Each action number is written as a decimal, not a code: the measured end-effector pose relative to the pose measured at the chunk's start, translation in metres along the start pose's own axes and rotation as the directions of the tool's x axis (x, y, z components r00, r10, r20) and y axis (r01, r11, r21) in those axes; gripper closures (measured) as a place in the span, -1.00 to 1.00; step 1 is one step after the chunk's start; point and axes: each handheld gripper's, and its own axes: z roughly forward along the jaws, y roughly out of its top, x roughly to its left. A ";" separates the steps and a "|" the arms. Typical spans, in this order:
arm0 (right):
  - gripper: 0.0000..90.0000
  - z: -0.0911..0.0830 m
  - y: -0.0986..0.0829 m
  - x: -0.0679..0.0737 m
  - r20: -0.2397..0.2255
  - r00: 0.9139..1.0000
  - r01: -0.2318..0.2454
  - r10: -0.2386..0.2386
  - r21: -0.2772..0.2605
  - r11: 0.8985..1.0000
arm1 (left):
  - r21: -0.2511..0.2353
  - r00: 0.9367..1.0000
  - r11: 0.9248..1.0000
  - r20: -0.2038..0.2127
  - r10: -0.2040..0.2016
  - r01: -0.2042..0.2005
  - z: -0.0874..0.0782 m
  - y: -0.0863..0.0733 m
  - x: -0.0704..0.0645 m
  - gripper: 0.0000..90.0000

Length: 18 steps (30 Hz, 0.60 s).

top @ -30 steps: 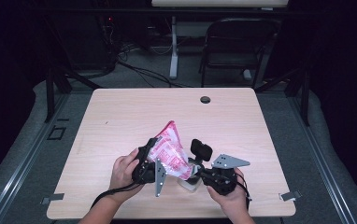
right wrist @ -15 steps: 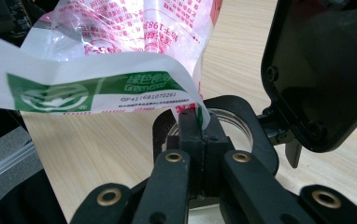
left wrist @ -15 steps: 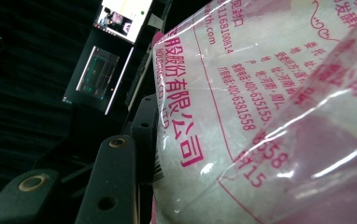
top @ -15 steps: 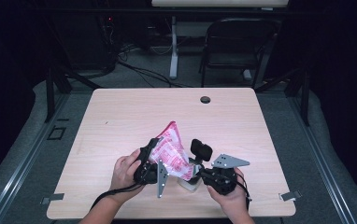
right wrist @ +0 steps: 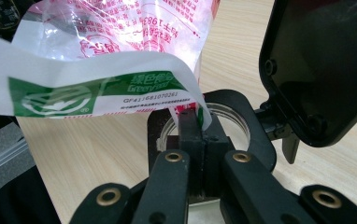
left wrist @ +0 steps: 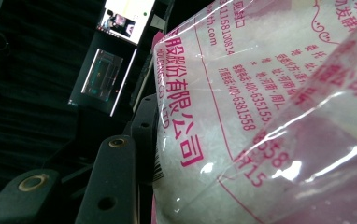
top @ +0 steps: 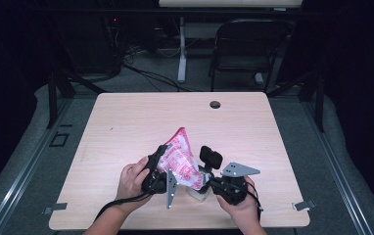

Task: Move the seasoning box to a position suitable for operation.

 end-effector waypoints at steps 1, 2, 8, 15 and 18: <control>1.00 0.000 0.000 0.000 0.002 1.000 0.002 -0.002 0.002 1.000 | 0.000 1.000 1.000 -0.001 0.004 -0.004 0.000 0.001 0.001 0.34; 1.00 0.000 0.000 0.000 0.002 1.000 0.001 -0.001 0.001 1.000 | -0.005 1.000 1.000 -0.007 0.007 -0.007 0.000 0.001 0.000 0.34; 1.00 0.002 -0.001 0.000 0.004 1.000 0.004 -0.004 -0.001 1.000 | -0.002 1.000 1.000 -0.007 0.011 -0.011 -0.001 0.001 0.001 0.34; 0.99 0.003 -0.002 0.000 0.009 1.000 0.000 0.000 -0.003 1.000 | -0.002 1.000 1.000 -0.011 0.011 -0.011 -0.001 0.001 0.000 0.34; 0.99 0.004 -0.002 0.000 0.011 1.000 0.002 -0.002 0.004 1.000 | -0.007 1.000 1.000 -0.015 0.011 -0.011 -0.001 0.002 0.000 0.34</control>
